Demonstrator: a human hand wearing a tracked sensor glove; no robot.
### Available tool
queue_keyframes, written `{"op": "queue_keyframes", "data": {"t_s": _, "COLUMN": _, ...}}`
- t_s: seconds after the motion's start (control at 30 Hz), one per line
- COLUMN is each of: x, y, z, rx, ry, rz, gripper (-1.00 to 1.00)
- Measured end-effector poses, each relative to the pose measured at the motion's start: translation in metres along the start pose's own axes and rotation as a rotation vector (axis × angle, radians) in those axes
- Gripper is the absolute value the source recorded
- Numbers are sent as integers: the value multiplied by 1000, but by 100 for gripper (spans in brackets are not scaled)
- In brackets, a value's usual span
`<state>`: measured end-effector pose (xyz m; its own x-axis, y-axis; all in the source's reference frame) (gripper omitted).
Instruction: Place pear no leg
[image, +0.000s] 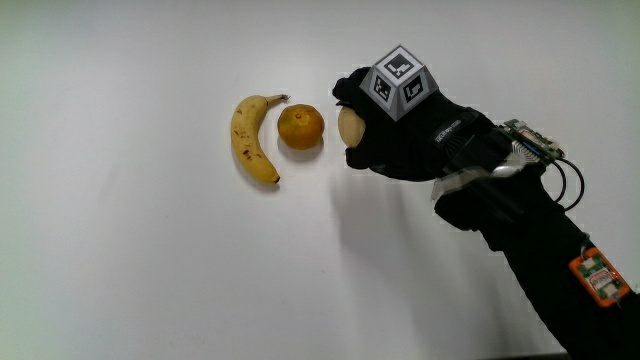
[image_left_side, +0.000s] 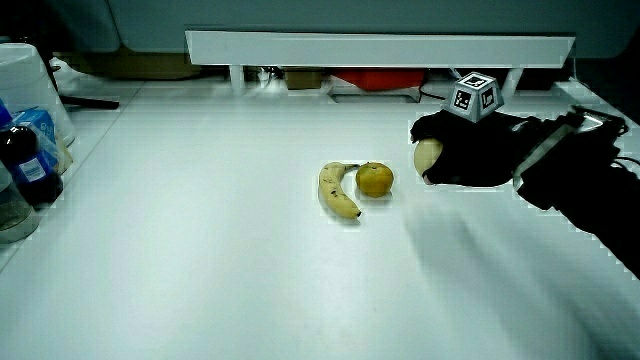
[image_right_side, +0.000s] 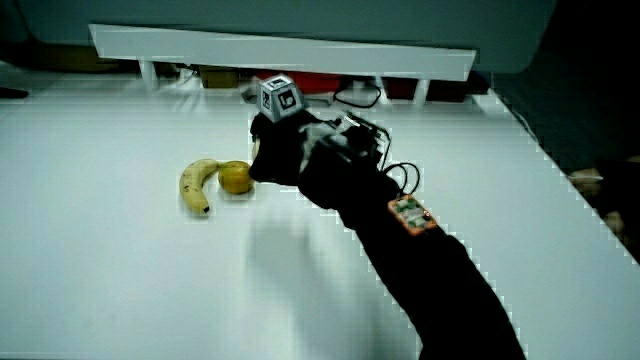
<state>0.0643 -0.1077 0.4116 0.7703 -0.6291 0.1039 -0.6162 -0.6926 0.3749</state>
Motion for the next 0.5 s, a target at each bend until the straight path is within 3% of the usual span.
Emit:
{"op": "queue_keyframes", "data": {"t_s": 0.3, "x": 11, "y": 16, "z": -34, "rx": -28, "ry": 43, "rz": -77, "gripper": 0}}
{"op": "queue_keyframes", "data": {"t_s": 0.5, "x": 11, "y": 20, "z": -51, "rx": -47, "ry": 66, "rz": -91, "gripper": 0}}
